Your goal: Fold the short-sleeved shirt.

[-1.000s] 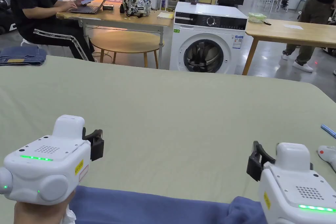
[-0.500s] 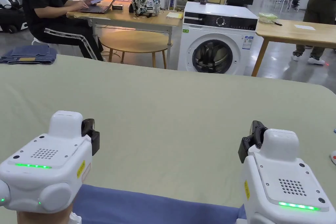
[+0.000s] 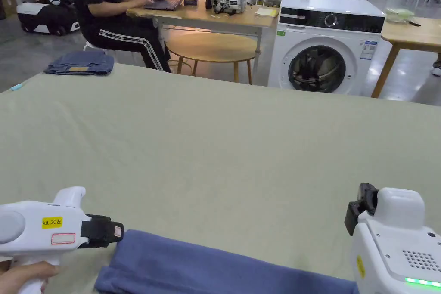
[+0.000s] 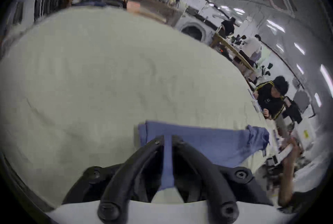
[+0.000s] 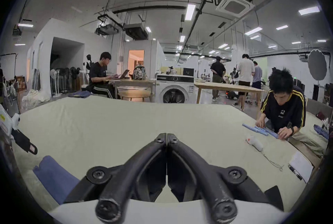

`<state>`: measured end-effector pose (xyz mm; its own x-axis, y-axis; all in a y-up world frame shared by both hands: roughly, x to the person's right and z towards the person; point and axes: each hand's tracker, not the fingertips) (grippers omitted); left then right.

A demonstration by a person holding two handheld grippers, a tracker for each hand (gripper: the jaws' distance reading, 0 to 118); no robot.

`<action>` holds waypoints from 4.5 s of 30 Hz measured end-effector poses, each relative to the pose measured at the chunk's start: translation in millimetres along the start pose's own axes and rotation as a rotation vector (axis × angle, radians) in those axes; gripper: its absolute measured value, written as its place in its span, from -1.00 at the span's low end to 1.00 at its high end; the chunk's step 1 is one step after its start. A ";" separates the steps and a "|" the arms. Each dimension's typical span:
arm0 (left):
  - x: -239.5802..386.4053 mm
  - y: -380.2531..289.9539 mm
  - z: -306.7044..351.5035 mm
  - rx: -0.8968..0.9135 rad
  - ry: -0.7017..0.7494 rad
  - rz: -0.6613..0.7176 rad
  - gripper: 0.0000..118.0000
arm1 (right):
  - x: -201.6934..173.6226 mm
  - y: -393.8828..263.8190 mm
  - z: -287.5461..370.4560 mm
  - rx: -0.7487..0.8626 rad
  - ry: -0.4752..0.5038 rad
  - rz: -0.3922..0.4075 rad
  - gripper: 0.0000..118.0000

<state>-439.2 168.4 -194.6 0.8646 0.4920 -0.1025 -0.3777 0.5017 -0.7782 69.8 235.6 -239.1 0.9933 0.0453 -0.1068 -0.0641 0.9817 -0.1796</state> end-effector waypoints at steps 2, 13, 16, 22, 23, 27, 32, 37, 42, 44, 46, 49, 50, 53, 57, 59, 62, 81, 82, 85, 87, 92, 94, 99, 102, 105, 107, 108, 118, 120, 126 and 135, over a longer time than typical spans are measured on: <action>-10.2 -3.5 -5.2 -0.050 -0.076 0.056 -0.53 | -1.4 -4.3 -2.9 -0.017 0.003 0.003 -1.00; -55.1 -8.1 -42.3 -0.190 -0.284 0.237 0.33 | -1.8 -12.7 -8.1 -0.067 0.003 0.028 -1.00; -54.6 -14.0 -56.9 -0.230 -0.380 0.246 0.32 | -1.9 -13.5 -9.0 -0.074 0.004 0.028 -1.00; -60.3 -23.0 -80.6 -0.222 -0.369 0.339 -0.87 | -3.8 -16.4 -11.4 -0.087 0.008 0.016 -1.00; -59.6 -25.7 -84.5 -0.229 -0.325 0.334 -0.89 | -4.2 -16.8 -12.0 -0.089 0.008 0.016 -1.00; -38.3 -31.7 -72.4 -0.186 -0.342 0.334 -0.93 | -4.0 -18.1 -11.7 -0.095 0.010 0.014 -1.00; -25.0 -23.0 -50.2 -0.144 -0.301 0.261 -0.96 | -2.4 -19.3 -11.3 -0.097 0.013 0.017 -1.00; -22.3 2.1 -16.7 -0.079 -0.264 0.189 -0.97 | -1.0 -19.5 -11.4 -0.089 0.018 0.012 -1.00; -34.0 21.3 19.1 -0.023 -0.146 0.133 -0.97 | -1.0 -19.6 -12.6 -0.087 0.031 0.001 -1.00; -36.1 25.9 33.2 -0.029 -0.094 0.128 -0.97 | -1.3 -19.6 -12.3 -0.086 0.036 -0.001 -1.00; -17.7 22.6 50.0 -0.025 -0.040 0.129 -0.97 | -1.1 -19.7 -12.0 -0.085 0.042 -0.004 -1.00; -7.0 18.5 52.9 -0.027 -0.032 0.112 -0.97 | -0.5 -19.8 -12.0 -0.085 0.048 -0.011 -1.00; -1.1 16.4 52.4 -0.026 -0.039 0.113 -0.97 | -0.2 -19.8 -12.0 -0.085 0.051 -0.014 -1.00; 26.3 10.1 46.6 -0.032 -0.108 0.098 -0.97 | 1.7 -19.9 -11.7 -0.085 0.056 -0.019 -1.00; 63.5 2.5 33.9 -0.054 -0.242 0.080 -0.97 | 6.4 -22.0 -9.6 -0.084 0.052 -0.022 -1.00; 86.2 -0.9 23.9 -0.067 -0.314 0.068 -0.97 | 9.3 -24.1 -8.8 -0.087 0.044 -0.025 -1.00; 114.3 -2.9 3.4 -0.111 -0.333 -0.017 -0.97 | 13.8 -28.0 -7.9 -0.098 0.038 -0.033 -1.00; 206.8 -59.6 -161.0 -0.338 -0.023 -0.114 -0.82 | 39.9 -40.6 -0.9 -0.144 -0.019 -0.042 -1.00; 206.0 -59.5 -159.9 -0.336 -0.027 -0.114 -0.68 | 40.4 -40.8 -1.0 -0.146 -0.020 -0.042 -1.00; 206.3 -57.0 -149.0 -0.330 -0.086 -0.095 -0.23 | 41.0 -41.6 -1.3 -0.153 -0.020 -0.044 -1.00; 207.2 -51.9 -137.8 -0.332 -0.092 -0.111 -0.23 | 41.0 -41.5 -1.2 -0.154 -0.018 -0.041 -1.00; 196.2 -31.3 -102.7 -0.277 -0.166 -0.074 -0.23 | 40.9 -40.6 -0.2 -0.151 -0.017 -0.035 -1.00; 188.8 -22.7 -97.0 -0.242 -0.169 -0.095 -0.38 | 40.7 -40.8 -0.3 -0.153 -0.016 -0.039 -1.00; 190.9 -24.9 -87.8 -0.226 -0.088 -0.090 -0.87 | 39.2 -42.7 1.7 -0.160 -0.012 -0.047 -1.00; 186.5 -37.2 -111.9 -0.292 -0.069 -0.101 -0.90 | 38.6 -44.7 2.7 -0.165 -0.010 -0.049 -1.00; 189.2 -56.7 -136.9 -0.373 -0.140 -0.093 -0.92 | 38.8 -46.2 3.4 -0.171 -0.011 -0.048 -1.00; 192.6 -66.6 -144.2 -0.386 -0.233 -0.070 -0.92 | 39.7 -47.1 4.1 -0.174 -0.012 -0.048 -1.00; 194.2 -70.5 -147.1 -0.385 -0.284 -0.050 -0.92 | 40.4 -47.8 4.2 -0.175 -0.014 -0.047 -1.00; 202.4 -96.8 -184.8 -0.386 -0.284 -0.038 -0.94 | 47.9 -51.2 4.1 -0.186 -0.030 -0.054 -1.00; 206.1 -95.7 -181.7 -0.385 -0.290 -0.060 -0.94 | 48.4 -51.3 4.4 -0.190 -0.029 -0.054 -1.00; 197.2 -69.7 -144.1 -0.318 -0.312 -0.077 -0.94 | 49.7 -50.4 6.9 -0.186 -0.030 -0.055 -1.00; 137.8 -34.1 -40.8 -0.101 -0.172 -0.075 -0.36 | 44.7 -45.2 6.6 -0.140 -0.010 -0.064 -1.00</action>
<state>-293.7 190.1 -207.4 0.8163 0.5746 0.0585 -0.2719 0.4717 -0.8388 117.8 194.5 -229.3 0.9966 -0.0143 -0.0806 -0.0123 0.9473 -0.3200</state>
